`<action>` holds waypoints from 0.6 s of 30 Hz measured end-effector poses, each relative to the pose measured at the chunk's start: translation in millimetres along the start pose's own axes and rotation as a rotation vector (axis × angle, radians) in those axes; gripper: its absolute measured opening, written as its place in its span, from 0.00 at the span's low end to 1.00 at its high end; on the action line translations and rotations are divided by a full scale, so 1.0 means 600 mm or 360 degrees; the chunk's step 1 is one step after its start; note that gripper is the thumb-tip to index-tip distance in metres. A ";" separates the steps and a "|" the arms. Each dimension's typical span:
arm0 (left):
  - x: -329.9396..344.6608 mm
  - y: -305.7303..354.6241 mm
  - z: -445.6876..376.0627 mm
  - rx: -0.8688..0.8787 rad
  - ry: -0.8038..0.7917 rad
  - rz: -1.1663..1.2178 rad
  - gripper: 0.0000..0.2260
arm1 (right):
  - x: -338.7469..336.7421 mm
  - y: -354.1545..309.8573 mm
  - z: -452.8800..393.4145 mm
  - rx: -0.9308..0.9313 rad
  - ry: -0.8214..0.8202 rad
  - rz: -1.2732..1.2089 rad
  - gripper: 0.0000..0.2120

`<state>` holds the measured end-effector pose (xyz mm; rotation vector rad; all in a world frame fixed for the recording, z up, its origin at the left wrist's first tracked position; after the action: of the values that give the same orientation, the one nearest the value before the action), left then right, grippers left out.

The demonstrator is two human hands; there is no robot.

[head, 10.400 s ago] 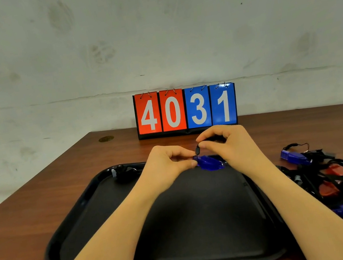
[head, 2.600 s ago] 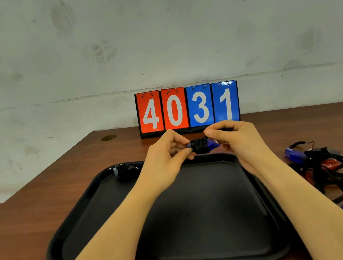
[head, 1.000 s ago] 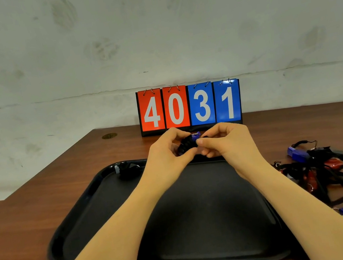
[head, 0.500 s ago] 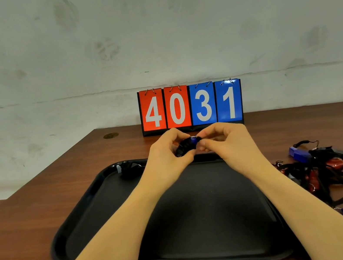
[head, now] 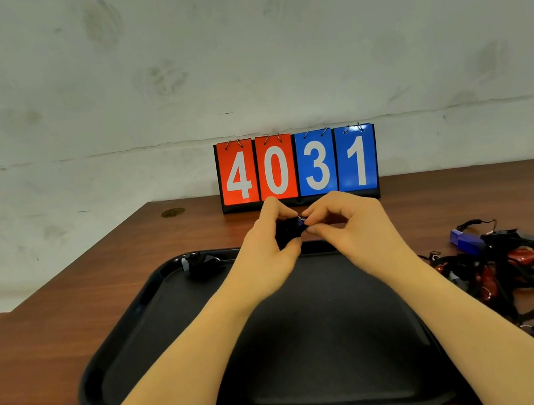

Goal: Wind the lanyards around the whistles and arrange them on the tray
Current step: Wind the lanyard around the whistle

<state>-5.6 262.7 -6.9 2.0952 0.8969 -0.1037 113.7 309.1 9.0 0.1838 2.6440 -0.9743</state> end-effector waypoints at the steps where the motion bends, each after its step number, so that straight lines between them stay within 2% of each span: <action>1: 0.002 -0.001 0.000 -0.0030 -0.0006 0.0045 0.12 | -0.001 0.000 0.000 -0.0006 0.0011 -0.0005 0.06; 5: 0.003 -0.006 -0.004 -0.0184 0.0134 0.0245 0.06 | -0.002 -0.004 -0.001 -0.0042 0.0035 -0.0014 0.06; 18: 0.007 -0.023 -0.006 -0.0517 0.0245 0.0554 0.05 | 0.005 -0.011 0.001 -0.0155 0.0002 0.0019 0.05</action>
<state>-11.9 273.2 -15.0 1.9351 0.5777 0.3668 109.6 303.4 11.6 0.1778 2.6808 -0.8398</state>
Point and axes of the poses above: each hand's wrist, its own z-axis away from the middle knuckle, its own x-axis out of the palm, y = z × x, the point moved 6 cm from there along -z, towards the middle knuckle, and after that the axes turned 13 degrees about y, right-handed, at the moved point
